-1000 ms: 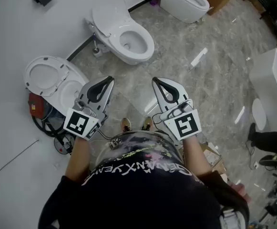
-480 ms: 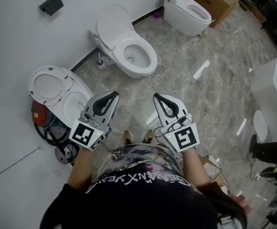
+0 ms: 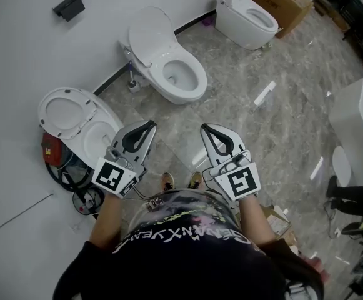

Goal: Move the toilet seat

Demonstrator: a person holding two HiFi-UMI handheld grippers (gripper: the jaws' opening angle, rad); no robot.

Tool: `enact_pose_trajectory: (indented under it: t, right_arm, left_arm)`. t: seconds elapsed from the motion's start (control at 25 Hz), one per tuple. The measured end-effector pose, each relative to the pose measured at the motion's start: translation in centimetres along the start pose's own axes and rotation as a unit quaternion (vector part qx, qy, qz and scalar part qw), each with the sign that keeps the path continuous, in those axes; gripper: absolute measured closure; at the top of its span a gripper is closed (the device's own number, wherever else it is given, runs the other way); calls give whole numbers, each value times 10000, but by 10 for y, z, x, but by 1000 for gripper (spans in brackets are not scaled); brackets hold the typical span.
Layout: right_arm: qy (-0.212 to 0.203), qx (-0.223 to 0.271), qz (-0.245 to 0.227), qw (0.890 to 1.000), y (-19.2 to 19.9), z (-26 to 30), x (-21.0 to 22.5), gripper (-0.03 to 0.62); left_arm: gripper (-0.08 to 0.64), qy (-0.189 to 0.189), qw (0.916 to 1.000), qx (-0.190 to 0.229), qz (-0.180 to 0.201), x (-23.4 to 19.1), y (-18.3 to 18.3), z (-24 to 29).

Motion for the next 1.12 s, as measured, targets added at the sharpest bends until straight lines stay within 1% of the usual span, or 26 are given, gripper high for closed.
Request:
enact_pose_trajectory:
  t: [0.32,0.6,0.64,0.68,0.96,1.12]
  right_arm:
    - [3,6,24,10000,-1,-2,-1,589]
    - [-66,3,4,10000,-2,2,-4,586]
    - [-67,-11,4,10000,-2,2,-4,556]
    - [-66,-22,13,10000,-1,1,-4,545]
    - [-92,-22,76,9999,1,-2,-4,494]
    - [-91,3,85,9999,0,-2,-1,477]
  left_arm:
    - [518,46,10000,9,77,4,0,0]
    - [508,77,10000,11,39,1,1,0]
    - [505,83,10000,13,35,1,1,0]
    - [501,90,10000,16,35,1,1,0]
    - [481,100,9999,7,61,4,3,0]
    - [451,96,9999,-6,53,3,3,2]
Point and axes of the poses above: the fingertips, and each gripper's own axes: z forward along the fingers, x to its right, y out of its underside, the point moved 2 cm from there along -z, backward along the fingers, and after that the axes turned 6 degrees about -z, right-handed, at the moved point
